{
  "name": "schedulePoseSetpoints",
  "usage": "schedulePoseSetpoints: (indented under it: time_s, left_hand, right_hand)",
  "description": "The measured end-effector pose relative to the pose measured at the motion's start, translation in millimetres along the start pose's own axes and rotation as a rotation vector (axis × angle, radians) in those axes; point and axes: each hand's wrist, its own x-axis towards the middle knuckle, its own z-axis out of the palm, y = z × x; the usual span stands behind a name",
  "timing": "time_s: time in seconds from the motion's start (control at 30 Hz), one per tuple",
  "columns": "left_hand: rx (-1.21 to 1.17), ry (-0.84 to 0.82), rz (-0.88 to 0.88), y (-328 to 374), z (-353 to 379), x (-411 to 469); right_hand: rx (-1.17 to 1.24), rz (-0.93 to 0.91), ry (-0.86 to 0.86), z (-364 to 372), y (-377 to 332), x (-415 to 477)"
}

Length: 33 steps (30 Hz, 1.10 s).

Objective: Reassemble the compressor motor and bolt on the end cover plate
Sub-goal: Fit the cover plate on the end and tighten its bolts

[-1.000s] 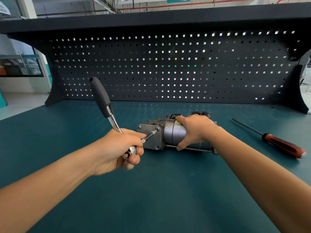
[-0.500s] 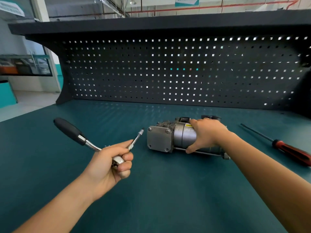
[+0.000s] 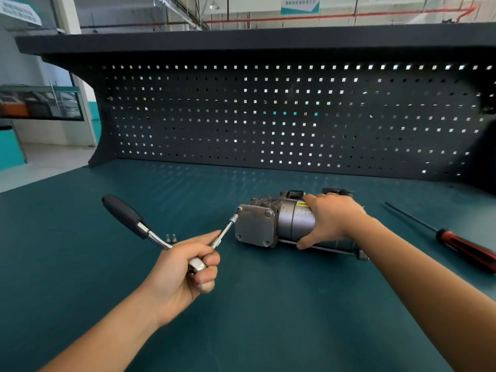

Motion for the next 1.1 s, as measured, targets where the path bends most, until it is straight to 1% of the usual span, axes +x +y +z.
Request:
schedulePoseSetpoints:
  time_s: [0.13, 0.33, 0.5, 0.67, 0.73, 0.83, 0.9, 0.97, 1.1]
  left_hand:
    - [-0.001, 0.008, 0.0, 0, -1, 2]
    - [-0.085, -0.002, -0.03, 3, -4, 3]
    - [-0.109, 0.013, -0.045, 4, -4, 3]
    - [-0.275, -0.014, -0.107, 16, -4, 4]
    - [-0.206, -0.003, -0.121, 21, -4, 4]
    - [0.057, 0.038, -0.076, 26, -1, 6]
    - [0.169, 0.049, -0.033, 29, 0, 8]
    - [0.226, 0.036, -0.023, 32, 0, 7]
    - [0.24, -0.021, -0.036, 35, 1, 4]
  right_hand:
    - [0.002, 0.004, -0.004, 0, 0, 0]
    - [0.008, 0.0, 0.005, 0, 0, -1]
    - [0.021, 0.001, -0.009, -1, -1, -2]
    - [0.02, -0.015, -0.006, -2, 0, -2]
    - [0.026, -0.017, -0.009, -2, -1, -2]
    - [0.04, -0.008, -0.04, -3, -2, 0]
    - [0.044, -0.005, -0.054, -4, -1, 1]
    - [0.047, -0.008, -0.057, -3, 0, 1]
    - [0.035, -0.012, -0.043, -1, 2, 2]
